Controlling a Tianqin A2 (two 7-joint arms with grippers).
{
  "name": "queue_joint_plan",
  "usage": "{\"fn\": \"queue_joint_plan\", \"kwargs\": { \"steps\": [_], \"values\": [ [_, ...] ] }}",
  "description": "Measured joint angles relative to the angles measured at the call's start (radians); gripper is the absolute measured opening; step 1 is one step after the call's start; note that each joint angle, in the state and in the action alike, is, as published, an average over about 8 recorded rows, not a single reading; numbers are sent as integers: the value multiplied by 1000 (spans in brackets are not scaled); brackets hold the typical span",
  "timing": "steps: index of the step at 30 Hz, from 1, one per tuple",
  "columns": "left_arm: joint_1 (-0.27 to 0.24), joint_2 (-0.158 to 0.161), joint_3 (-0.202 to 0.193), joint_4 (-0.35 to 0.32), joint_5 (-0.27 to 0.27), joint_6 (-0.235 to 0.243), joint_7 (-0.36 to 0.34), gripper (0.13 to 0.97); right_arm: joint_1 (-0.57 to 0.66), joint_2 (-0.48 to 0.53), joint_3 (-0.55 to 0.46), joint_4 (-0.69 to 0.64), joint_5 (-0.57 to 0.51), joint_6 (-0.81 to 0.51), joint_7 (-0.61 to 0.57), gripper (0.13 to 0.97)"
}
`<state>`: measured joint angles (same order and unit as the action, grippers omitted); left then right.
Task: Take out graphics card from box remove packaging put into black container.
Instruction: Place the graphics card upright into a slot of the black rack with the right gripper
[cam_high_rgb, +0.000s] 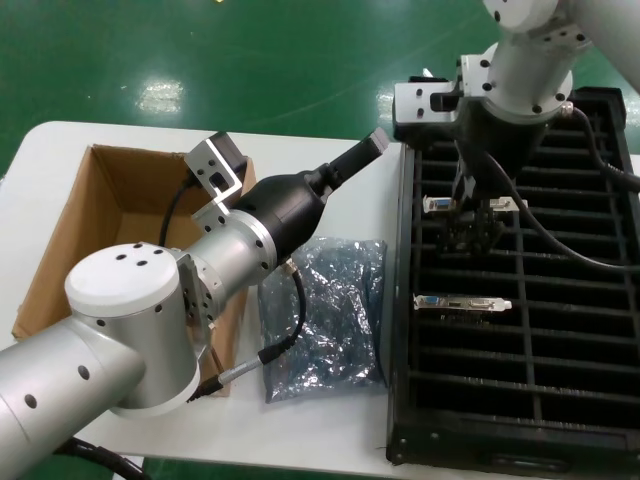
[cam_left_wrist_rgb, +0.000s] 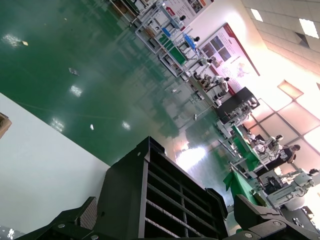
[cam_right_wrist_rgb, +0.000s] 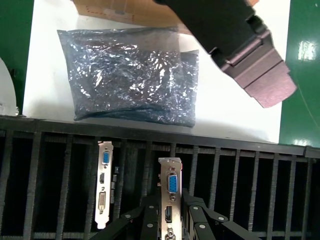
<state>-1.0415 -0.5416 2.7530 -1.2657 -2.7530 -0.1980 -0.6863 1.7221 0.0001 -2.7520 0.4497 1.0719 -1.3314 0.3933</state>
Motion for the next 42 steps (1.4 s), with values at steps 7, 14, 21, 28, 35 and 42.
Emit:
{"fn": "queue_joint_plan", "kwargs": {
  "steps": [7,14,21,28,35,42],
  "values": [
    [-2,3,0,1,0,-8,-1,966,9,0,-1,-32,36,5,-6,199],
    [-4,3,0,3,0,-19,-3,966,13,0,-1,-72,79,9,-1,199],
    [-3,0,0,-1,0,-36,-5,966,22,0,-1,-94,107,-5,28,199],
    [2,-3,0,-11,0,-53,-5,966,23,0,-1,-95,103,-26,40,199],
    [5,-4,0,-18,0,-68,-2,966,11,0,-1,-96,85,-6,21,199],
    [6,-2,0,-20,0,-87,2,966,1,0,-1,-112,87,38,-14,199]
  ]
}}
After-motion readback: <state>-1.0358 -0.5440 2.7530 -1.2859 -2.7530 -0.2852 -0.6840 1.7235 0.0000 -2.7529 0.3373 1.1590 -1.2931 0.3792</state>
